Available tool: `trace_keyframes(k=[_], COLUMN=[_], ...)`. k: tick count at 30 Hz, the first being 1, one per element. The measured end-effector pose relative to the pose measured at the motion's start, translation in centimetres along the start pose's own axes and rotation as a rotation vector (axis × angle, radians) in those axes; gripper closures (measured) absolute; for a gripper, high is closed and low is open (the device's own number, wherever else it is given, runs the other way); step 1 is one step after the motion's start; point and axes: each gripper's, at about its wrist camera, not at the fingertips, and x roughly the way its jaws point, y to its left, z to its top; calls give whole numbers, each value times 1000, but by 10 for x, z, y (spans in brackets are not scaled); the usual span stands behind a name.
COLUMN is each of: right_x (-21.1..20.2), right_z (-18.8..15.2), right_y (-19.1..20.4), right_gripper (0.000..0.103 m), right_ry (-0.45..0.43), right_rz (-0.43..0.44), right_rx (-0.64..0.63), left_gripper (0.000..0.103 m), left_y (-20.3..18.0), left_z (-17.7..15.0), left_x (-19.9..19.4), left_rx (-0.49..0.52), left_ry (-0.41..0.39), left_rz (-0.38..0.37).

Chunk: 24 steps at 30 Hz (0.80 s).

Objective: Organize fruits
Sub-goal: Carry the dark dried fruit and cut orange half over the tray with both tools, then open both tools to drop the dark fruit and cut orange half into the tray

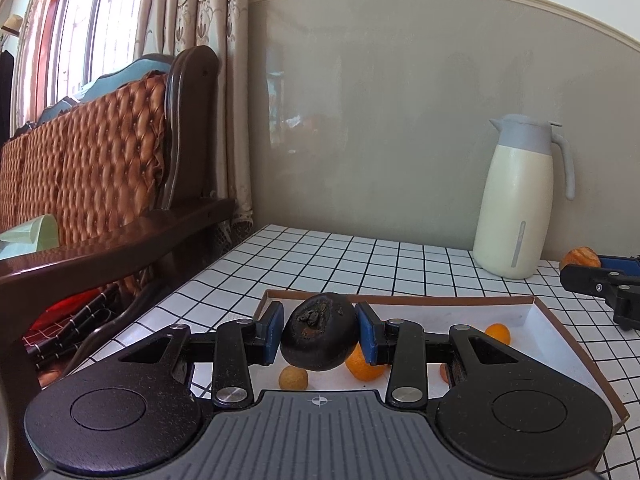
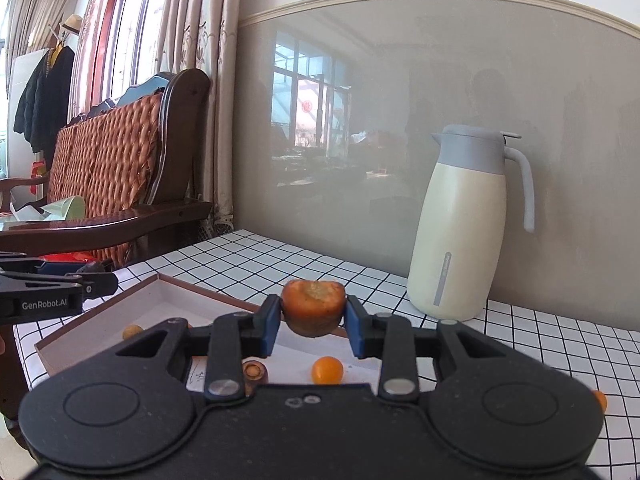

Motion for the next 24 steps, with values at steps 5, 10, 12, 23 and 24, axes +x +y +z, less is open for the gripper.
trace_keyframes(k=[5,10,12,23,24], right_x=[6,17,21,37,42], right_z=[-1,-3,-4,-6,-7], right_y=[-4,-8,-9,-10,-9], right_gripper=[77,77,77,77,76], right_ry=[20,59,72,127,161], right_rz=[-1,-9,-14,-10,2], right_rx=[24,42,46,38,33], left_gripper=[64,64,64,64,63], left_y=[3,5,6,11,11], left_z=[1,-2,-2,-4,-4], left_x=[9,21,25,41,42], left_rx=[-5,-5,-7,-15,-14], left_ry=[13,48,54,83,78], left_rz=[-1,-6,-5,-9,1])
